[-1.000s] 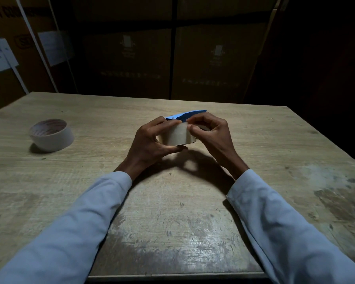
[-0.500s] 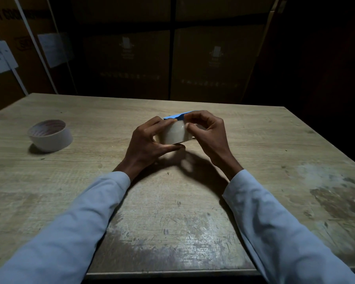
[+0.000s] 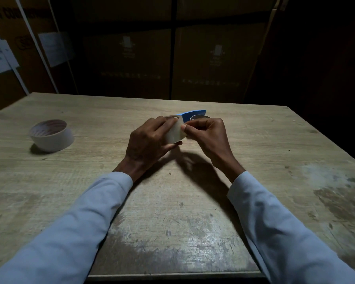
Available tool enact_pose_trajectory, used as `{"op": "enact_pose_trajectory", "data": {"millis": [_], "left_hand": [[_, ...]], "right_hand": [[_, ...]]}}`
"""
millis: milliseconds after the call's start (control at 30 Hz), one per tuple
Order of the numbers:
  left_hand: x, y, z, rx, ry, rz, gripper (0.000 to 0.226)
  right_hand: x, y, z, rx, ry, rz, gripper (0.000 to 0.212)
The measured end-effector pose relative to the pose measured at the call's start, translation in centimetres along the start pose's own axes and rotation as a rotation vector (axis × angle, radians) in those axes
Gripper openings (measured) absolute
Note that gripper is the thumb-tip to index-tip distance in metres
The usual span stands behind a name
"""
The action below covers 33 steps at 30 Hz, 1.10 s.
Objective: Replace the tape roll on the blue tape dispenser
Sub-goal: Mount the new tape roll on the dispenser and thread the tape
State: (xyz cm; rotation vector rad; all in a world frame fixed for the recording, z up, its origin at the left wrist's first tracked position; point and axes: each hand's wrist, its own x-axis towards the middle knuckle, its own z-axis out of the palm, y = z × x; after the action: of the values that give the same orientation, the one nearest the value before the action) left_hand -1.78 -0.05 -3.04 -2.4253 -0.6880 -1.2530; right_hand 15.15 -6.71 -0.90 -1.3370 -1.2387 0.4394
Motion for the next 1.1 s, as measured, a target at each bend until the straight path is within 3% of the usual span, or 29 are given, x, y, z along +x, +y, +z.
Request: {"op": "enact_pose_trajectory", "data": {"millis": [267, 567, 800, 967, 1100], "left_hand": [[-0.2, 0.5, 0.3, 0.082, -0.028, 0.132, 0.058], [-0.4, 0.8, 0.5, 0.044, -0.047, 0.131, 0.056], [-0.2, 0.4, 0.4, -0.031, -0.056, 0.035, 0.059], [0.1, 0.4, 0.2, -0.050, -0.016, -0.003, 0.057], [0.1, 0.3, 0.2, -0.049, -0.033, -0.018, 0.061]], "right_hand": [[0.0, 0.0, -0.2, -0.317, -0.080, -0.003, 0.010], [-0.5, -0.3, 0.3, -0.463, -0.078, -0.083, 0.023], [0.4, 0.2, -0.1, -0.368, -0.016, -0.022, 0.023], [0.5, 0.0, -1.2, 0.091, -0.072, 0.185, 0.017], [0.1, 0.0, -1.2, 0.108, -0.115, 0.150, 0.021]]}}
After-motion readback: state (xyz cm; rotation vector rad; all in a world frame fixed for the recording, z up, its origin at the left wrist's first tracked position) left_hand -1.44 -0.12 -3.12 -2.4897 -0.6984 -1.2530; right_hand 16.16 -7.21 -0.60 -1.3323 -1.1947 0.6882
